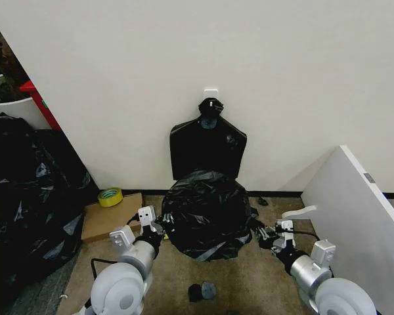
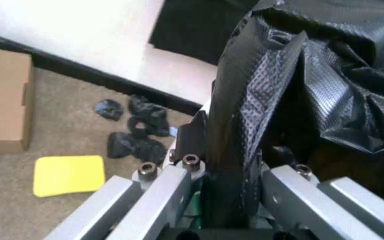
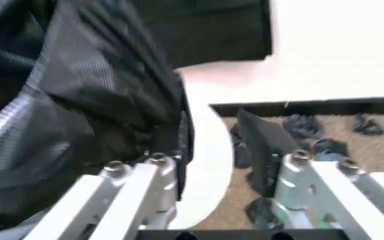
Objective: Place the garbage bag over the trash bin.
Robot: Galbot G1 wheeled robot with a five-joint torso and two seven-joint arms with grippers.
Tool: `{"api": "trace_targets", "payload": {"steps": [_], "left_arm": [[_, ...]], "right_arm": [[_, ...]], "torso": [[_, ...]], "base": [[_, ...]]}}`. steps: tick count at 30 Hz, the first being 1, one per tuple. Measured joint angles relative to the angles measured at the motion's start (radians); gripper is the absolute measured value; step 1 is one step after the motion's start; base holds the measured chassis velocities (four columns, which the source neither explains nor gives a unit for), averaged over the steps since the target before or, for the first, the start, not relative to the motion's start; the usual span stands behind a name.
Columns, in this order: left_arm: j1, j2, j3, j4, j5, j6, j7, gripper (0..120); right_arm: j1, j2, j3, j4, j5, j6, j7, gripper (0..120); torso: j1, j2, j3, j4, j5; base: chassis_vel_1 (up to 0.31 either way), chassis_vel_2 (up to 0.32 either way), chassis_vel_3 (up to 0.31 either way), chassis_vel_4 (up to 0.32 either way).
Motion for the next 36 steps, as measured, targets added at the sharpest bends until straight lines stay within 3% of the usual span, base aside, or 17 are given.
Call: {"api": "trace_targets", "payload": {"steps": [4,6,11,20,24,28,36], "left_arm": [[-0.017,-0.006,-0.006,0.033,-0.018,0.0,-0.015,1],[-0.02,-0.007,-0.007,0.037,-0.02,0.0,-0.016,1],[-0.053,-0.016,-0.011,0.077,-0.054,-0.002,-0.035,1],[-0.072,-0.031,-0.009,0.099,-0.069,-0.001,-0.046,1],[-0.066,-0.031,-0.007,0.097,-0.068,0.0,-0.043,1],[-0.06,-0.027,-0.005,0.086,-0.066,0.002,-0.035,1],[-0.049,-0.003,-0.005,0.06,-0.064,0.006,-0.028,1]], "right_arm": [[-0.057,0.011,0.056,0.03,-0.032,0.016,0.006,47],[-0.064,0.012,0.063,0.035,-0.037,0.019,0.006,48],[-0.188,0.018,0.129,0.121,-0.126,0.064,-0.044,70],[-0.272,0.062,0.027,0.215,-0.252,0.058,-0.136,99],[-0.256,0.073,-0.001,0.219,-0.243,0.034,-0.134,100],[-0.223,0.083,-0.055,0.215,-0.231,0.008,-0.117,90],[-0.155,0.11,-0.161,0.183,-0.227,-0.036,-0.077,59]], "torso": [[0.0,0.0,0.0,-0.0001,0.0],[0.0,0.0,0.0,-0.0001,0.0],[0.0,0.0,0.0,-0.0004,-0.0002],[0.0,0.0,0.0,-0.0002,-0.0002],[0.0,0.0,0.0,-0.0001,-0.0002],[0.0,0.0,0.0,-0.0001,-0.0003],[0.0,0.0,0.0,-0.0001,-0.0002]], "base": [[0.0,0.0,0.0,0.0],[0.0,0.0,0.0,0.0],[0.0,0.0,0.0,0.0],[0.0,0.0,0.0,0.0],[0.0,0.0,0.0,0.0],[0.0,0.0,0.0,0.0],[0.0,0.0,0.0,0.0]]}}
